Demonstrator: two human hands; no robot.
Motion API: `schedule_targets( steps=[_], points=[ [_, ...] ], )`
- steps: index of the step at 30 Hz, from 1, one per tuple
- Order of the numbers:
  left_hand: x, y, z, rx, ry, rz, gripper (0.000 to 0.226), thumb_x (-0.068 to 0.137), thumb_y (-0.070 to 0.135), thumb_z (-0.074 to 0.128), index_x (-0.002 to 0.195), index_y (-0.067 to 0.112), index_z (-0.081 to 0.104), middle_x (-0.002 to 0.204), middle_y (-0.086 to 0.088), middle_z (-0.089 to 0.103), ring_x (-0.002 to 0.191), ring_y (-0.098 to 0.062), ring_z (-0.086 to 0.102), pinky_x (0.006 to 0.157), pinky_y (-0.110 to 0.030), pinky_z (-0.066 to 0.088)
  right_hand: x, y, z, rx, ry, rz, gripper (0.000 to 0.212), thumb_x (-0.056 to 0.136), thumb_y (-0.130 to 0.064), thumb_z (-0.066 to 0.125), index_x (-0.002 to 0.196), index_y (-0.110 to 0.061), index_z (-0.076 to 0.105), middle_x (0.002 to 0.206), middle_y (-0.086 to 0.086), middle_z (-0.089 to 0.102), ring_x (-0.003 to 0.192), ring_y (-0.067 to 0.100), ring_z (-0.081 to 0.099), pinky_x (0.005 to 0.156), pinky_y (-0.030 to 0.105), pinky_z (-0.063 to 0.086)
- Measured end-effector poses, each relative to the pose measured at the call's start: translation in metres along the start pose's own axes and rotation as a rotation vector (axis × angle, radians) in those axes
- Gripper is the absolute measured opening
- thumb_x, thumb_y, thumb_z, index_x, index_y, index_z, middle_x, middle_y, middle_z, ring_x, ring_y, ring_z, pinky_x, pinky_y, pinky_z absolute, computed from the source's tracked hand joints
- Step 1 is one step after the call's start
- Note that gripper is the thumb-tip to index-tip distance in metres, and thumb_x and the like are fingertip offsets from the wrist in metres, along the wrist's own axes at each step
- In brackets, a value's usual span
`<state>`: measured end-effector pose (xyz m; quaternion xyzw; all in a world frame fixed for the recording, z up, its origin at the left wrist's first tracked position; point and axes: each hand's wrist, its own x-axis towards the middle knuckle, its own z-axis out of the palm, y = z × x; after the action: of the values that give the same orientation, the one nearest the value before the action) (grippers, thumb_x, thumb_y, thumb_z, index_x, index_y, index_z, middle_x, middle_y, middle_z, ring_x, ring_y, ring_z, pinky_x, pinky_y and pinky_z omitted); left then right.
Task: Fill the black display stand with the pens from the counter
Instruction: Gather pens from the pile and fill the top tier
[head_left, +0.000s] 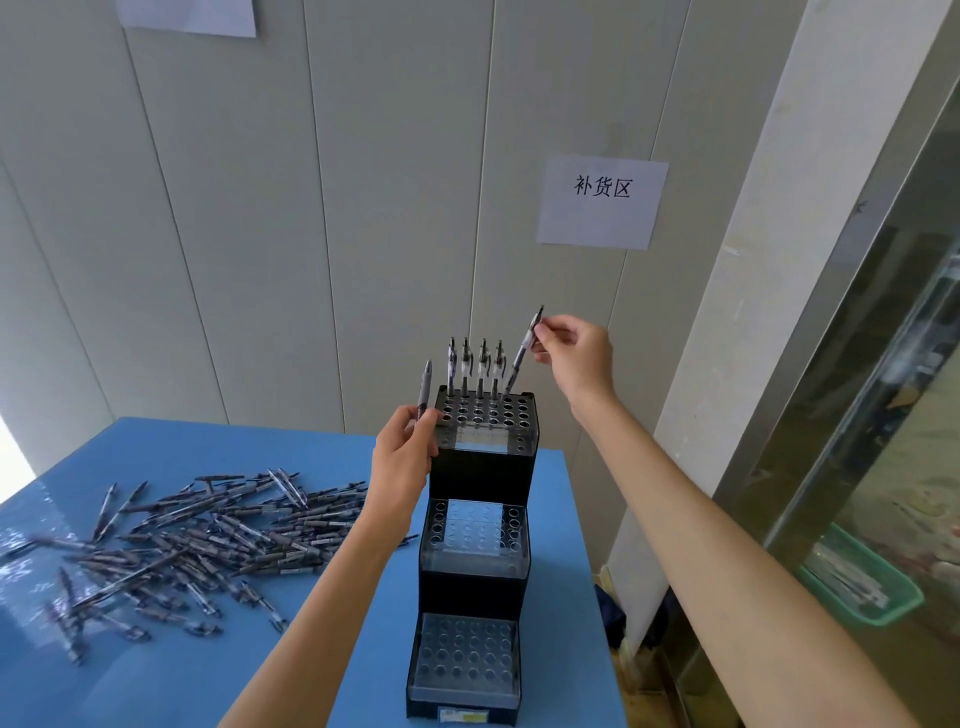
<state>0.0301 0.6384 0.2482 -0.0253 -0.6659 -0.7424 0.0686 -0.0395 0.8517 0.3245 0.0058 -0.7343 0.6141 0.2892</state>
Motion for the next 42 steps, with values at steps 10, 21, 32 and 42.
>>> schedule_targets(
  steps=[10, 21, 32, 42],
  points=[
    [0.001, 0.005, -0.012, 0.002, 0.010, 0.015, 0.022, 0.104, 0.029, 0.056, 0.100, 0.008, 0.062, 0.059, 0.008, 0.039, 0.051, -0.008, 0.029, 0.043, -0.017, 0.027, 0.006, 0.005, 0.010, -0.215, -0.034, -0.141, 0.011, 0.093, -0.003, 0.067, 0.100, -0.005, 0.075, 0.086, 0.011, 0.075, 0.070, 0.019, 0.070, 0.067, 0.023, 0.059],
    [-0.002, 0.008, -0.012, -0.015, 0.000, 0.022, 0.024, 0.106, 0.029, 0.051, 0.104, 0.010, 0.066, 0.063, 0.004, 0.041, 0.050, -0.007, 0.030, 0.044, -0.017, 0.028, -0.010, 0.033, 0.013, -0.401, -0.096, -0.065, 0.016, 0.091, -0.011, 0.071, 0.106, -0.008, 0.077, 0.090, 0.005, 0.077, 0.082, 0.018, 0.073, 0.087, 0.041, 0.060],
    [-0.002, 0.018, 0.001, 0.028, 0.008, 0.086, 0.014, 0.096, 0.037, 0.069, 0.099, 0.024, 0.074, 0.091, -0.002, 0.064, 0.079, -0.011, 0.057, 0.077, -0.023, 0.042, -0.027, 0.017, -0.001, -0.295, -0.148, 0.086, 0.011, 0.092, -0.015, 0.070, 0.084, -0.009, 0.074, 0.072, 0.007, 0.074, 0.063, 0.018, 0.069, 0.066, 0.030, 0.061],
    [-0.015, 0.031, 0.021, 0.205, -0.050, 0.317, 0.010, 0.093, 0.024, 0.074, 0.094, 0.034, 0.077, 0.082, -0.002, 0.056, 0.071, -0.013, 0.050, 0.070, -0.029, 0.045, -0.058, -0.018, 0.000, -0.010, -0.613, 0.557, 0.042, 0.097, -0.037, 0.065, 0.095, 0.003, 0.073, 0.083, 0.017, 0.074, 0.068, 0.023, 0.071, 0.065, 0.029, 0.060]
  ],
)
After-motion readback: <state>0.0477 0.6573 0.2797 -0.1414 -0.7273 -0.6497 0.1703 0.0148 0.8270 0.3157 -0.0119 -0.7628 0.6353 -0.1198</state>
